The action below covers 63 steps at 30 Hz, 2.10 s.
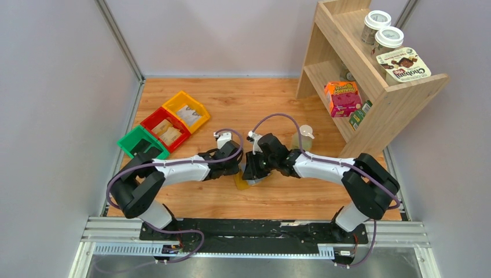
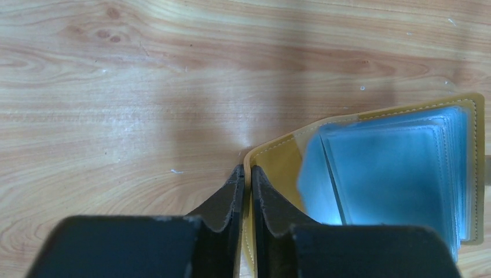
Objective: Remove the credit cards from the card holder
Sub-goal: Open the card holder at the center of the board.
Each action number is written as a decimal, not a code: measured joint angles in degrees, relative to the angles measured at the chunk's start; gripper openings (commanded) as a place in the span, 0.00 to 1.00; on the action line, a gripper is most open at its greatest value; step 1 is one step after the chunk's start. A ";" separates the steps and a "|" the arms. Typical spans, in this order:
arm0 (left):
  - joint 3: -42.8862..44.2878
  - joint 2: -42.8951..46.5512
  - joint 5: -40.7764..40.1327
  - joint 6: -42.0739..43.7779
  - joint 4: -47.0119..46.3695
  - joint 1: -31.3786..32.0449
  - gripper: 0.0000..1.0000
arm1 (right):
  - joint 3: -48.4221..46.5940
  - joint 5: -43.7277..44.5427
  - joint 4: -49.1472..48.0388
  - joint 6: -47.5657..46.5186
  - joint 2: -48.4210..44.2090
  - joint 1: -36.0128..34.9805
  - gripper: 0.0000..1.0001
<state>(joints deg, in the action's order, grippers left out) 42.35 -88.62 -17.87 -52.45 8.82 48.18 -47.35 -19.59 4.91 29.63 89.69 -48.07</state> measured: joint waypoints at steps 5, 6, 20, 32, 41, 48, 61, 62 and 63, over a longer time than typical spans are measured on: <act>-3.17 2.93 -0.63 -1.57 -0.63 -0.20 0.34 | -0.72 -0.44 -0.68 0.55 2.32 -0.50 0.35; -3.87 3.80 -0.90 -1.79 -0.48 -0.22 0.39 | -0.72 -0.48 -0.66 0.68 2.38 -0.50 0.37; -7.58 19.02 -5.95 -5.97 5.01 -0.33 0.58 | -2.60 -0.96 -0.52 0.33 1.66 -0.61 0.37; -8.72 23.26 -7.32 -8.26 7.65 -0.33 0.50 | -3.76 -2.08 -1.38 -0.52 7.69 -4.42 0.41; -8.72 22.77 -2.86 -9.44 5.16 -0.33 0.34 | -3.98 -3.15 -3.02 0.59 10.51 -4.79 0.53; -9.75 15.67 1.33 -11.54 1.64 -0.33 0.19 | -3.98 -2.45 -3.65 1.03 10.45 -4.79 0.51; -11.34 11.67 1.86 -13.27 -1.01 -1.05 0.14 | -3.37 11.34 3.10 -2.54 -3.39 -4.70 0.50; -11.34 11.67 1.86 -13.25 -1.01 -1.05 0.14 | -3.45 12.76 3.63 -2.97 -3.89 -4.55 0.50; -11.34 11.67 1.86 -13.25 -1.01 -1.07 0.14 | -3.54 13.84 4.20 -3.28 -3.93 -4.37 0.50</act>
<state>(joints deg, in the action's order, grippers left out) 31.00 -76.95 -16.01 -65.69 7.81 47.11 -50.89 -5.76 9.10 26.35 85.76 -52.45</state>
